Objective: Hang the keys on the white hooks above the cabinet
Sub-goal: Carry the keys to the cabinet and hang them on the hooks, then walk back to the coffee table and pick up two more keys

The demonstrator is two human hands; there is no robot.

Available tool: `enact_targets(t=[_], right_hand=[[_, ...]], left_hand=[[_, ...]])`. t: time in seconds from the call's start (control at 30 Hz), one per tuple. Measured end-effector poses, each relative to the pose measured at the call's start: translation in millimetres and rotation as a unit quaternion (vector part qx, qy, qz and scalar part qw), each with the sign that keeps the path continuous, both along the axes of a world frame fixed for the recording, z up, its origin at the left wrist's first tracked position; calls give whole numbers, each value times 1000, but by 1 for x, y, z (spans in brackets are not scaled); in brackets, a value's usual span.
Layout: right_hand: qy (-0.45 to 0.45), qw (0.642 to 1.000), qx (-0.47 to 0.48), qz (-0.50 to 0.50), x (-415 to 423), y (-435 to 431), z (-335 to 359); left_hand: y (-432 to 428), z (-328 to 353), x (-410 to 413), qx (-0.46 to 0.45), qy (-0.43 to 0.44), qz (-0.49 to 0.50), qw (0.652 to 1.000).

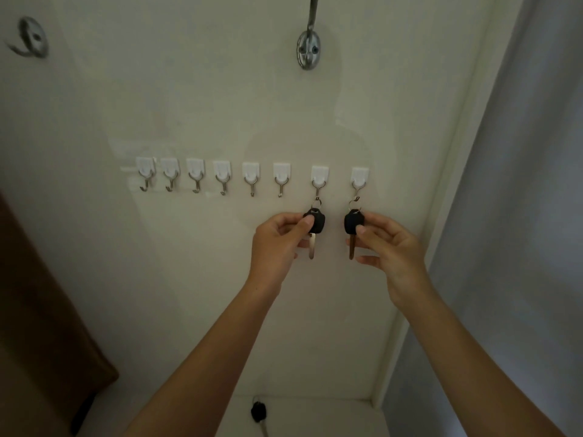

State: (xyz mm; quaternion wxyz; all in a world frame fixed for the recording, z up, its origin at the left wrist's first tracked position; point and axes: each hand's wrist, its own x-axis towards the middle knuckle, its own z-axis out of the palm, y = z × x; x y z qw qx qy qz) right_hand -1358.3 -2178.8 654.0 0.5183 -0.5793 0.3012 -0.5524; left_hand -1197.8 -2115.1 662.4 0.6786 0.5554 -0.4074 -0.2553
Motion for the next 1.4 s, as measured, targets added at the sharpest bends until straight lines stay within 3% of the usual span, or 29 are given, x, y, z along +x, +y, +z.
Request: enact_targets(t=[0.13,0.23,0.27,0.37,0.43,0.5,0.57,0.77,1.0,1.3,1.4], right_hand=[[23,999,-10,-23,-7,6,-13],[77,994,-49,-63,-14,17,-28],[111,988,-75,-81,-16,22,-35],[256,943,-174,-120,-20,39,-63],[351,892,-252,-132,-20,51,-84],[415,843,-315,-133,-17,64,-104],[435,821,-347,-127,-14,77,-121],[465,792,-393,-56,1,112,-146],[480,750,-451,63,36,164,-160],[393,704,-531,260,78,308,-185],[354,671,-571,314,90,373,-187]], left_hand=[[9,-14,9,8,-61,20,998],[23,-30,16,51,-213,60,974],[30,-37,17,67,-300,86,947],[50,-65,26,47,-542,156,825],[62,-88,33,41,-609,159,776],[74,-110,37,59,-640,149,751],[85,-128,38,80,-668,144,726],[134,-156,36,136,-676,166,705],[239,-170,33,296,-626,255,675],[436,-195,-6,460,-516,375,618],[511,-199,-24,492,-471,433,590]])
